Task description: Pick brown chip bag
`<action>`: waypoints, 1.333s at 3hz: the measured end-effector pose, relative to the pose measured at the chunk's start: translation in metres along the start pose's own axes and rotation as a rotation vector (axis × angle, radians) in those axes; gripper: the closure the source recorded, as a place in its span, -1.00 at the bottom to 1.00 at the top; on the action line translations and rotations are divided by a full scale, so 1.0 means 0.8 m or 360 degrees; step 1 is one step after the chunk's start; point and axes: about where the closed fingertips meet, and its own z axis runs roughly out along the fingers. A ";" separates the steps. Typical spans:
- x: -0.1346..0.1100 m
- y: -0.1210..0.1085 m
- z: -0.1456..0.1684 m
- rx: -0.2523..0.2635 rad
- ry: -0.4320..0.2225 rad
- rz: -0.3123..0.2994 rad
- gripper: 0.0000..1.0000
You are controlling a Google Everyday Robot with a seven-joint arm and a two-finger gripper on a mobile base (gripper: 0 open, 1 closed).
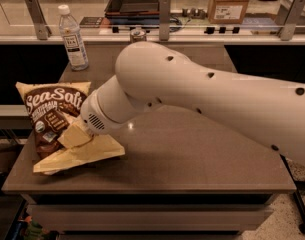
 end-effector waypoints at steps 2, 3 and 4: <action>-0.011 -0.059 -0.071 0.0020 -0.0211 -0.0071 1.00; -0.014 -0.090 -0.110 0.0032 -0.0337 -0.0101 1.00; -0.022 -0.110 -0.136 0.0003 -0.0466 -0.0164 1.00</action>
Offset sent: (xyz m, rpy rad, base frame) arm 0.0661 -0.0944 0.0699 0.1939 -0.1431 0.0035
